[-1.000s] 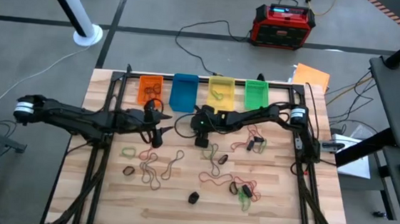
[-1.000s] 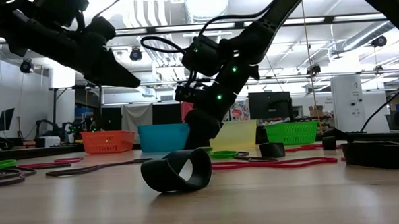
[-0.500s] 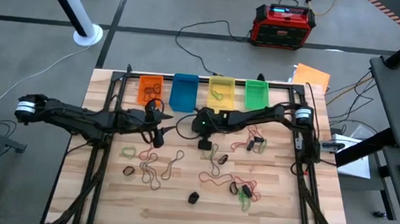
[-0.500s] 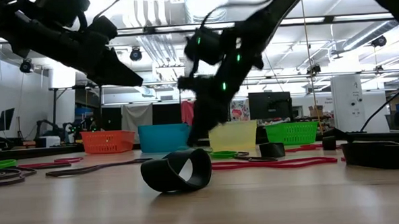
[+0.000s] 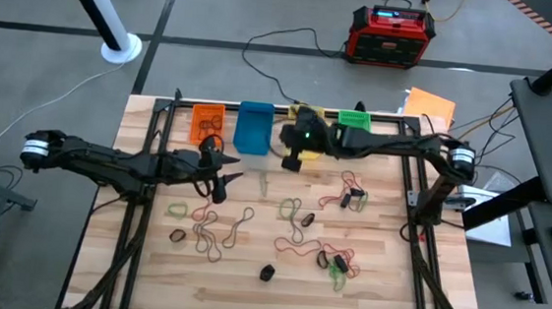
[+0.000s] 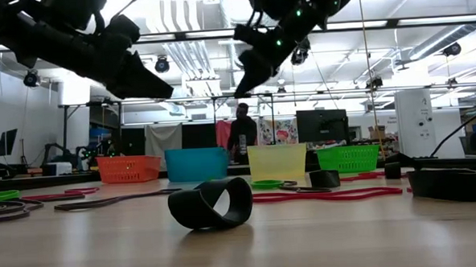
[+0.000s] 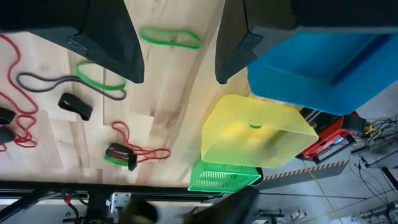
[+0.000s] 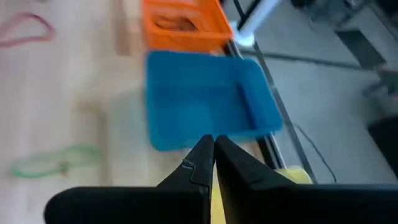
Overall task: Sort rubber bands into baskets
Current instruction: Put the green rubber band into the yellow bin
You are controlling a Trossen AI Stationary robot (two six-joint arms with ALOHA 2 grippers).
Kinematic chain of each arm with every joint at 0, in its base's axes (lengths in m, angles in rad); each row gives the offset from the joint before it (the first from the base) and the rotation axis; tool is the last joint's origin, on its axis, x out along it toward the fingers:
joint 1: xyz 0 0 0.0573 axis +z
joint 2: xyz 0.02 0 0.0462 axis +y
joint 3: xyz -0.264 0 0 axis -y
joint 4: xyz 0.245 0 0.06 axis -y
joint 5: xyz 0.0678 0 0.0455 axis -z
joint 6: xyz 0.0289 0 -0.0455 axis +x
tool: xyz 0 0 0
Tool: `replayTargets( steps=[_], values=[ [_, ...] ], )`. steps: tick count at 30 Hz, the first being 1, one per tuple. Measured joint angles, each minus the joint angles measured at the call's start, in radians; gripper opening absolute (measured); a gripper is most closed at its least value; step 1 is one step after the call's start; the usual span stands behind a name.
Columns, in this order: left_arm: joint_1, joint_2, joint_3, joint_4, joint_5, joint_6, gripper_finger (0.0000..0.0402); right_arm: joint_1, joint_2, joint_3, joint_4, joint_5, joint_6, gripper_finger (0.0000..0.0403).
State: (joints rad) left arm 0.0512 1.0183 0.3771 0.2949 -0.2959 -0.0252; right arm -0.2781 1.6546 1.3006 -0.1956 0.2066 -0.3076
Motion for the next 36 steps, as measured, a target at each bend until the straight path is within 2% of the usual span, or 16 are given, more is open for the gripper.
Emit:
replayTargets(
  steps=[2, 7, 9, 12, 18, 22, 29, 36],
  values=[
    [-0.005, 0.000, 0.000, 0.007, 0.000, -0.003, 0.0182, -0.027, -0.003, 0.000, -0.008, -0.028, 0.006, 0.0009],
    [-0.021, 0.000, 0.000, 0.003, 0.000, -0.010, 0.0182, -0.043, 0.027, 0.000, -0.008, -0.297, 0.005, 0.0009],
    [-0.025, 0.001, 0.000, 0.003, 0.000, -0.010, 0.0182, -0.019, 0.056, 0.000, -0.008, -0.357, -0.006, 0.0009],
    [-0.026, 0.001, 0.000, 0.002, 0.000, -0.010, 0.0182, 0.027, 0.093, 0.000, -0.001, -0.354, -0.018, 0.0009],
    [-0.026, 0.001, 0.000, -0.004, 0.000, -0.010, 0.0182, 0.103, 0.154, 0.000, 0.005, -0.268, 0.002, 0.0010],
    [-0.026, 0.001, 0.000, -0.008, 0.000, -0.010, 0.0182, 0.135, 0.171, 0.000, 0.008, -0.266, 0.020, 0.0026],
    [-0.026, 0.002, 0.000, -0.049, 0.000, -0.012, 0.0182, 0.168, 0.190, 0.002, 0.026, -0.266, 0.058, 0.0094],
    [-0.035, 0.001, 0.000, -0.082, 0.000, -0.031, 0.0182, 0.187, 0.289, 0.002, 0.073, -0.255, 0.113, 0.0172]
  ],
)
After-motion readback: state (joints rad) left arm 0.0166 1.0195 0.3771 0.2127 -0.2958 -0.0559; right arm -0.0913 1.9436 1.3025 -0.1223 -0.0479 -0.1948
